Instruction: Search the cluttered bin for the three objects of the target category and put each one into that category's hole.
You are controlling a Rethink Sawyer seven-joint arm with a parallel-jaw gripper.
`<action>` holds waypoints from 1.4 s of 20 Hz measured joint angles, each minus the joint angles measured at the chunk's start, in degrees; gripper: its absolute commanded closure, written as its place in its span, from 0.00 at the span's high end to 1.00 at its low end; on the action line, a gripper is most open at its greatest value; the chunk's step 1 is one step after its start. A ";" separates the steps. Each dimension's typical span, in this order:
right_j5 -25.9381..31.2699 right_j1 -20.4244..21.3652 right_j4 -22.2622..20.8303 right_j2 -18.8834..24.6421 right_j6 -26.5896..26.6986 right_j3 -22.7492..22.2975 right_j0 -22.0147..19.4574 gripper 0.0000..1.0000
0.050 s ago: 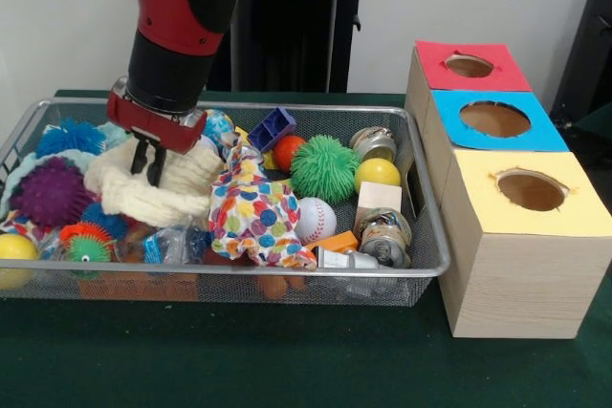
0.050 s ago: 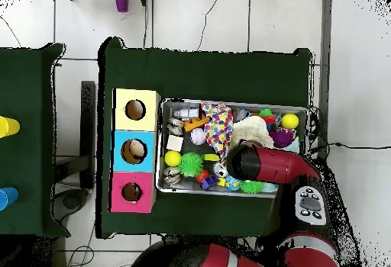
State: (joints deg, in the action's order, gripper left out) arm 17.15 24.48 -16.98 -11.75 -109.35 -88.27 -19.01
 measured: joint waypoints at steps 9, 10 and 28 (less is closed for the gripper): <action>2.46 2.58 1.35 7.30 0.00 -2.28 -6.54 0.00; 3.00 2.97 1.72 8.18 0.00 -2.67 -7.30 0.00; 5.92 7.32 9.97 18.32 0.00 -12.57 -7.42 0.00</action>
State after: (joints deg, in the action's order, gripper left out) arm 23.07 31.79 -7.01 6.57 -109.35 -100.84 -26.43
